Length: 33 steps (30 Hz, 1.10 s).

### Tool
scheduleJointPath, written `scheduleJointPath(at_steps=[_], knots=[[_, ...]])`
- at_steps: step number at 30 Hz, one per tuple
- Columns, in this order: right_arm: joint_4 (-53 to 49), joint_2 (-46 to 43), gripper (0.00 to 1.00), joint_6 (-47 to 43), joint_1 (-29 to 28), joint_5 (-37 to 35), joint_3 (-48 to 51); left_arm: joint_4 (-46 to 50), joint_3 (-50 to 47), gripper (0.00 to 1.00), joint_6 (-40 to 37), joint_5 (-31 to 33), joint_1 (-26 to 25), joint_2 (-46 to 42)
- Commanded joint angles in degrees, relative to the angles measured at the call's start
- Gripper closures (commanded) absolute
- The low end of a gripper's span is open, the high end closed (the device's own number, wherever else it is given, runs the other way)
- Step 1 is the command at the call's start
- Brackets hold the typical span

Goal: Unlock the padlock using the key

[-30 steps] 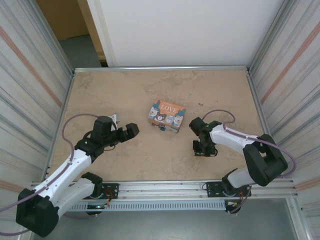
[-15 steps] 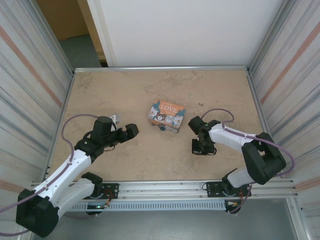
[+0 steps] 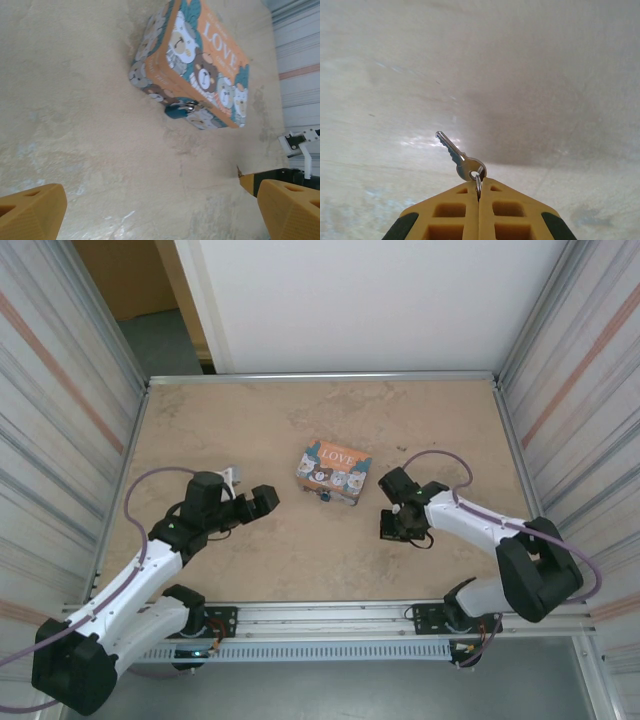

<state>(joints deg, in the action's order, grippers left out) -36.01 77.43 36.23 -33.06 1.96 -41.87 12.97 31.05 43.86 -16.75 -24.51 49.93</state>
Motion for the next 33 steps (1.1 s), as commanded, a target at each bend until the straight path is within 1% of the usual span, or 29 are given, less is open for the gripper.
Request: scheduleJointPath(at_steps=[1, 5, 8, 12, 21, 27, 33], knots=[[4.54, -3.78, 1.0, -2.1, -0.43, 1.73, -0.05, -5.56, -0.46, 0.05, 2.44, -4.13, -0.78, 0.43], [11.05, -7.49, 1.0, -2.39, -0.98, 4.89, 0.11, -10.44, 0.86, 0.1, 4.2, -6.2, -2.81, 2.22], [16.64, -10.18, 1.0, -2.38, -1.92, 6.27, 0.04, -13.21, 3.52, 0.19, 4.16, -6.48, -5.65, 4.36], [23.14, -13.57, 1.0, -2.56, -3.77, 7.44, -0.2, -13.59, 9.6, 0.3, 2.4, -7.0, -9.32, 8.37], [30.21, -19.27, 1.0, -3.02, -7.25, 9.21, 1.06, -14.18, 20.51, 0.46, -1.68, -6.76, -16.36, 16.46], [31.43, -20.48, 1.0, -2.4, -9.28, 8.35, 1.37, -13.67, 23.16, 0.51, -2.59, -4.87, -18.88, 19.99], [32.81, -20.39, 1.0, -2.21, -10.0, 8.31, 1.0, -14.22, 24.14, 0.54, -2.68, -4.84, -20.22, 22.63]])
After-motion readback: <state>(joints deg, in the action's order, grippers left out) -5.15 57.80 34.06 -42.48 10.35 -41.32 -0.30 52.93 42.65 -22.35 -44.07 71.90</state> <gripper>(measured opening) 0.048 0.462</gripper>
